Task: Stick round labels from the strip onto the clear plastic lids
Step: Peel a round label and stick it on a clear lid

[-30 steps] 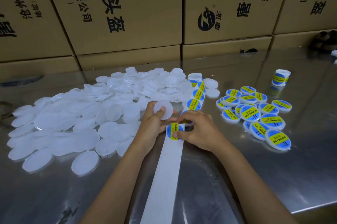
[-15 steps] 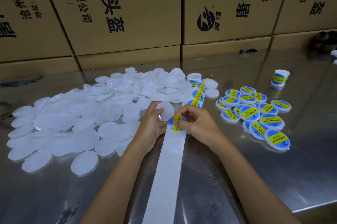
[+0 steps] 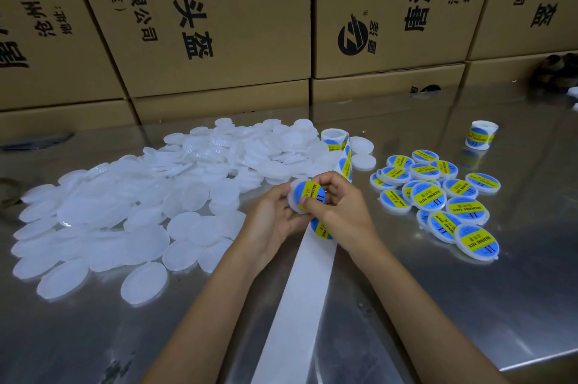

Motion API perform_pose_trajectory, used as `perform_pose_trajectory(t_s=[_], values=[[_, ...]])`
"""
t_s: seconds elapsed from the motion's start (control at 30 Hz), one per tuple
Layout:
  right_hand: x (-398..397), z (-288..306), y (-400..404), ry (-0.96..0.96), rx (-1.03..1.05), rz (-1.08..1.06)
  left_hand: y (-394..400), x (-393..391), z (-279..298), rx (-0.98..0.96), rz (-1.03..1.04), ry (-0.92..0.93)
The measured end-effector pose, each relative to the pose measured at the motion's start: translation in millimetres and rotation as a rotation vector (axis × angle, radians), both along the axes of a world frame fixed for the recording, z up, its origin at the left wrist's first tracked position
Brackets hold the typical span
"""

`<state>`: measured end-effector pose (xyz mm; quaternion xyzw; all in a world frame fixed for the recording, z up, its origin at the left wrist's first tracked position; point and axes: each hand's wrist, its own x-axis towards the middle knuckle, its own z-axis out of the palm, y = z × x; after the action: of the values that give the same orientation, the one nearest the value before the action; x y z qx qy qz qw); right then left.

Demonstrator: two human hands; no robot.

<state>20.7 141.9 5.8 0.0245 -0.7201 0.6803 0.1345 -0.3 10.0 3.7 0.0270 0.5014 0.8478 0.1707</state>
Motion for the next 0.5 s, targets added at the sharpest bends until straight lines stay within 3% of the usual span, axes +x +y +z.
perform_pose_trajectory(t_s=[0.5], values=[[-2.7,-5.4,-0.7,0.036,0.084,-0.049,5.8,4.0,2.8,-0.001,0.015,-0.034]])
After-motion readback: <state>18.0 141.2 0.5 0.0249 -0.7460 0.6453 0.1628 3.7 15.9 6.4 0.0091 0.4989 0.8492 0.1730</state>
